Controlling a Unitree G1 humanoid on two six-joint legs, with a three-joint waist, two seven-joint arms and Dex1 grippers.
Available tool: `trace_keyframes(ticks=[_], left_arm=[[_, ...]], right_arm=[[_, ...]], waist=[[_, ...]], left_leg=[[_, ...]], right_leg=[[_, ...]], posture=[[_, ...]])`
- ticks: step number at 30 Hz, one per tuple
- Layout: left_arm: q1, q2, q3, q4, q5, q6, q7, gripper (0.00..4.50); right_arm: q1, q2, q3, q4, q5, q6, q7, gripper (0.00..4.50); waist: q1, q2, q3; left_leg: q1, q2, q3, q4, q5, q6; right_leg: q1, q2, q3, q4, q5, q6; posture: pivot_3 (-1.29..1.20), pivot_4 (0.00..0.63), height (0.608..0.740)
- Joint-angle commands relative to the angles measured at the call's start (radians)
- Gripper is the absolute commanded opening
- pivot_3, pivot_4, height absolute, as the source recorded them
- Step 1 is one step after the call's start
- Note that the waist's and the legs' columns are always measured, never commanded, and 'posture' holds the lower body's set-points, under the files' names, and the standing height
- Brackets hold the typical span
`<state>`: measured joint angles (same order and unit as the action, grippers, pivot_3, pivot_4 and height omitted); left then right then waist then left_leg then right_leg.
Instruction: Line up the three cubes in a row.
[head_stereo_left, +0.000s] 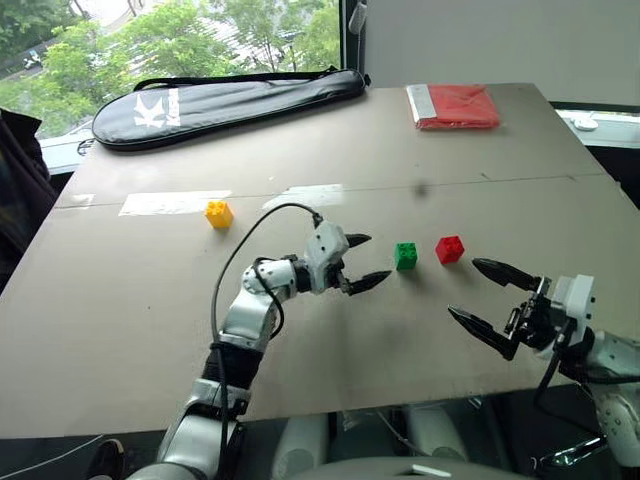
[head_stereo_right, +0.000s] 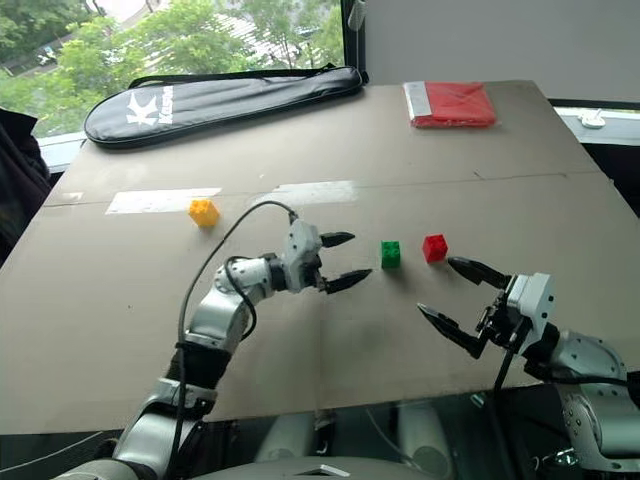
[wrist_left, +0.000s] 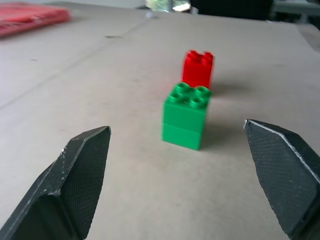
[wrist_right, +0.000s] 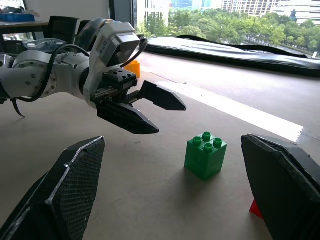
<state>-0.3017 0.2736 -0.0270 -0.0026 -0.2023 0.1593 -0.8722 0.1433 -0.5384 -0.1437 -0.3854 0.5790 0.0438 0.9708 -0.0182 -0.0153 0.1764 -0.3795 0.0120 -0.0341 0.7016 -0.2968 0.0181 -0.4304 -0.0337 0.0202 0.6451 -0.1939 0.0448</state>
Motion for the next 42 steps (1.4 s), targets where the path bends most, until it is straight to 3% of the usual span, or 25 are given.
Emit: trace_keyframes(ticks=[1, 5, 11, 25, 28, 31, 37, 42], left_arm=[[0.077, 0.002, 0.134, -0.167, -0.017, 0.060, 0.199, 4.39], [0.162, 0.001, 0.252, -0.236, 0.118, 0.053, 0.471, 4.39], [0.118, 0.033, 0.337, -0.116, 0.158, 0.070, 0.649, 4.39], [-0.089, 0.115, 0.277, 0.302, 0.167, -0.053, 0.645, 4.39], [-0.184, 0.131, 0.278, 0.479, 0.163, -0.092, 0.647, 4.39], [-0.236, 0.139, 0.275, 0.591, 0.154, -0.127, 0.642, 3.67], [-0.226, 0.133, 0.273, 0.619, 0.132, -0.154, 0.632, 1.29], [-0.194, 0.128, 0.241, 0.566, 0.070, -0.166, 0.473, 1.33]], right_arm=[[-0.048, -0.001, 0.017, -0.045, 0.038, 0.028, -0.002, 4.50], [-0.116, 0.009, 0.056, -0.035, 0.039, 0.051, 0.001, 4.50], [-0.196, 0.029, 0.112, -0.037, 0.051, 0.090, -0.001, 4.50], [-0.290, 0.104, 0.193, 0.022, -0.028, 0.079, -0.031, 4.50], [-0.286, 0.106, 0.191, 0.029, -0.052, 0.080, -0.051, 4.50], [-0.279, 0.098, 0.184, 0.035, -0.106, 0.094, -0.109, 4.50], [-0.240, 0.092, 0.162, 0.016, -0.110, 0.088, -0.134, 4.50], [-0.192, 0.076, 0.122, -0.017, -0.087, 0.092, -0.146, 4.50]], waist=[[0.006, 0.000, 0.000], [0.016, -0.001, 0.000], [0.031, -0.001, 0.001], [0.030, -0.001, 0.001], [0.030, -0.001, 0.001], [0.030, -0.002, 0.001], [0.030, -0.002, 0.001], [0.030, -0.001, 0.000]], left_leg=[[0.000, 0.000, -0.001, 0.000, 0.000, 0.000], [-0.001, -0.001, 0.000, 0.000, 0.000, 0.000], [-0.001, -0.004, 0.001, 0.000, 0.000, 0.000], [-0.002, -0.005, 0.001, 0.000, 0.000, 0.000], [-0.002, -0.005, 0.001, 0.000, 0.000, 0.000], [-0.002, -0.005, 0.000, 0.000, 0.000, 0.000], [-0.002, -0.005, 0.000, 0.000, 0.000, -0.001], [-0.002, -0.005, 0.002, 0.000, 0.000, -0.001]], right_leg=[[0.000, 0.000, -0.001, 0.000, 0.000, 0.000], [0.000, 0.000, -0.003, 0.000, 0.000, 0.000], [0.000, -0.001, -0.003, 0.000, 0.000, 0.000], [0.000, -0.001, -0.005, -0.001, 0.004, -0.001], [0.000, -0.001, -0.005, -0.001, 0.005, 0.000], [0.000, -0.001, -0.006, 0.000, 0.004, 0.001], [0.000, -0.001, -0.006, 0.000, 0.005, 0.000], [0.000, -0.002, -0.005, 0.000, 0.005, 0.000]], posture=[[0.00, 0.150, 0.701], [0.00, 0.150, 0.701], [0.00, 0.150, 0.701], [0.00, 0.150, 0.701], [0.00, 0.150, 0.701], [0.00, 0.150, 0.701], [0.00, 0.150, 0.701], [0.00, 0.150, 0.701]])
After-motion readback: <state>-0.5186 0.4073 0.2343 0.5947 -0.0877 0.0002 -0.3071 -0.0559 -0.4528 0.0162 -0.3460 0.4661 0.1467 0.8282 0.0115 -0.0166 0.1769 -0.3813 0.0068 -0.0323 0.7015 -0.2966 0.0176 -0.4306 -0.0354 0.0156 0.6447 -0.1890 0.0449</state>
